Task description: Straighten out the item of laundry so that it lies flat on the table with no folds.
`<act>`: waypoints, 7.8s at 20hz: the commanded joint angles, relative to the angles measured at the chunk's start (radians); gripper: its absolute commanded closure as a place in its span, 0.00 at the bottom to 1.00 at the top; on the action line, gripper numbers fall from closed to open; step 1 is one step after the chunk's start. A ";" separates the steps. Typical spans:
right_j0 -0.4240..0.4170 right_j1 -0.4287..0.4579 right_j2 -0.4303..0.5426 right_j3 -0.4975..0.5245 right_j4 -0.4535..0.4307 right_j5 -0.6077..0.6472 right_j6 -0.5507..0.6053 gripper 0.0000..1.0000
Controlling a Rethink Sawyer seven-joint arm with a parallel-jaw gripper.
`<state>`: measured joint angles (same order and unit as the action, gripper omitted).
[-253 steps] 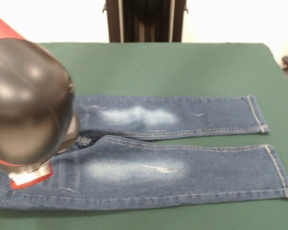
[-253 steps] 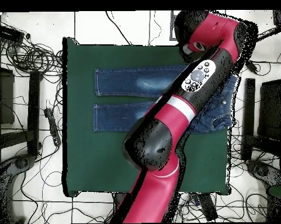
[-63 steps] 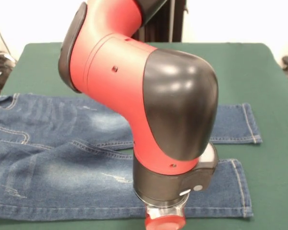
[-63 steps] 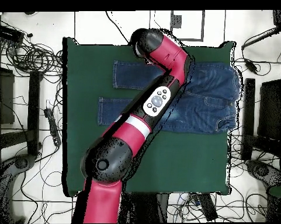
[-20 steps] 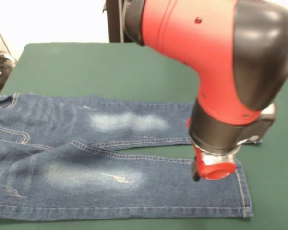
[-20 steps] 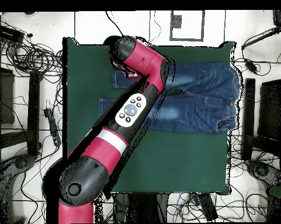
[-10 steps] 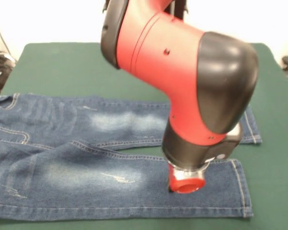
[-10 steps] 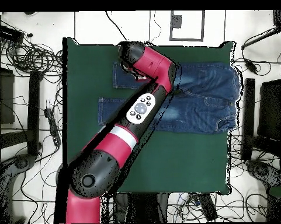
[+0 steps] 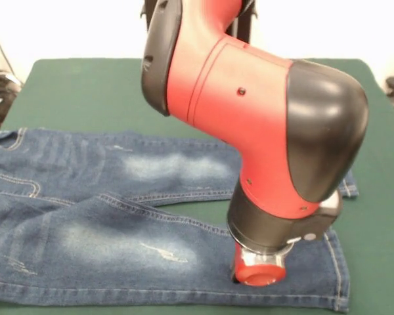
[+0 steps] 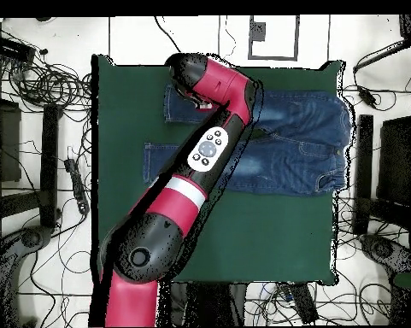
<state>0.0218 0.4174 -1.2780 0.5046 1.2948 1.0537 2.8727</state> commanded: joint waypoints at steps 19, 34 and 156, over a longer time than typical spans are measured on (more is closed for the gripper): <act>0.031 0.075 -0.003 -0.187 0.165 0.094 0.644 1.00; 0.049 0.013 -0.018 -0.174 0.163 0.189 0.698 1.00; -0.055 0.039 -0.003 -0.329 0.187 0.199 0.909 1.00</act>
<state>-0.0859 0.4634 -1.2272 0.1682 1.4243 1.1340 3.4320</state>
